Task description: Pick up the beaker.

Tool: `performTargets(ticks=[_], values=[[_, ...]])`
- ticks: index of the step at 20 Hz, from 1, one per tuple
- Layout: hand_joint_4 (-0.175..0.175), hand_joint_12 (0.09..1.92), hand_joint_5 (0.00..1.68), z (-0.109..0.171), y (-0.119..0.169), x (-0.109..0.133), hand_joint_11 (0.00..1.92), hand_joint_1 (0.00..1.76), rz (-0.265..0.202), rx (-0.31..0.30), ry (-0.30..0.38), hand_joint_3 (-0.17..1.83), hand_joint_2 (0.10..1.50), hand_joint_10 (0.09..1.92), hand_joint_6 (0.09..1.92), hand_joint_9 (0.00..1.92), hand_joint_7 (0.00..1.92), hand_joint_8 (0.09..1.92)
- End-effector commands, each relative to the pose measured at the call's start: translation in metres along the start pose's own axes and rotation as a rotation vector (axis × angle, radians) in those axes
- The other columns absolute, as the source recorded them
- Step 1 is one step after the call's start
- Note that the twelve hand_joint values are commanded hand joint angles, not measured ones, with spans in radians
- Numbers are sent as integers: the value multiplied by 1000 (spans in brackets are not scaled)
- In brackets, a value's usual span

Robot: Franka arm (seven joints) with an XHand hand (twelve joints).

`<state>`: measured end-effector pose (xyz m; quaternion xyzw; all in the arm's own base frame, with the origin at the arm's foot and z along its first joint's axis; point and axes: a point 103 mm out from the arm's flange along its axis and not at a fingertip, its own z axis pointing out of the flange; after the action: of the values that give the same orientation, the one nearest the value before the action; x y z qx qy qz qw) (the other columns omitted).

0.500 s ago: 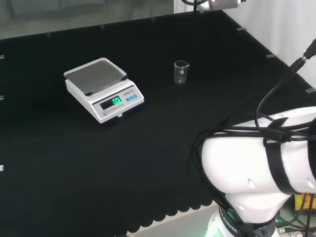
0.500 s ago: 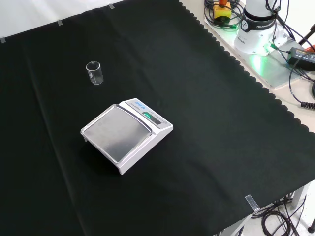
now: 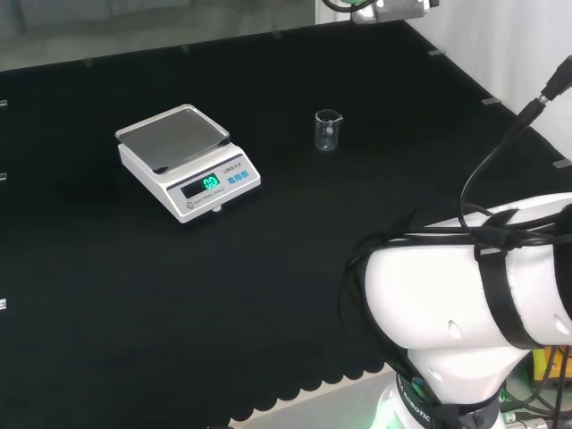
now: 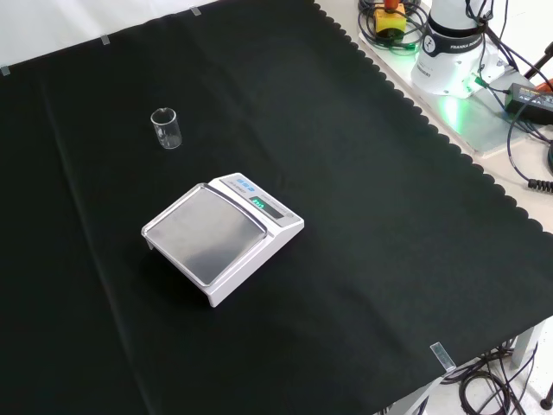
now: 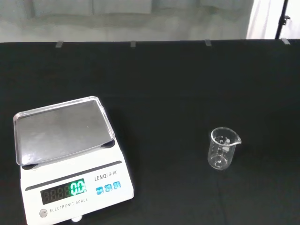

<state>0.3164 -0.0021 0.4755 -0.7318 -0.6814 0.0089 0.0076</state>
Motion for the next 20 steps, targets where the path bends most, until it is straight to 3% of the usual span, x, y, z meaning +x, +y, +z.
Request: performTargets(ticks=[1, 7, 13, 15, 20], values=[[-95, 1531, 221, -10, 17, -25, 0, 472, -90, -45, -29, -161, 1141, 852, 87, 0, 0, 710], [-95, 1501, 222, 15, 74, -33, 0, 458, -86, -30, -56, -171, 1134, 765, 87, 0, 0, 624], [-94, 1293, 184, 38, 120, -33, 0, 385, -80, -10, -94, -166, 1061, 211, 87, 0, 0, 87], [-94, 1260, 132, 46, 133, -32, 0, 372, -81, -5, -90, -167, 1035, 96, 87, 0, 0, 87], [-100, 1281, 105, 70, 160, -38, 0, 392, -68, 26, -71, -160, 1014, 87, 87, 41, 3, 87]])
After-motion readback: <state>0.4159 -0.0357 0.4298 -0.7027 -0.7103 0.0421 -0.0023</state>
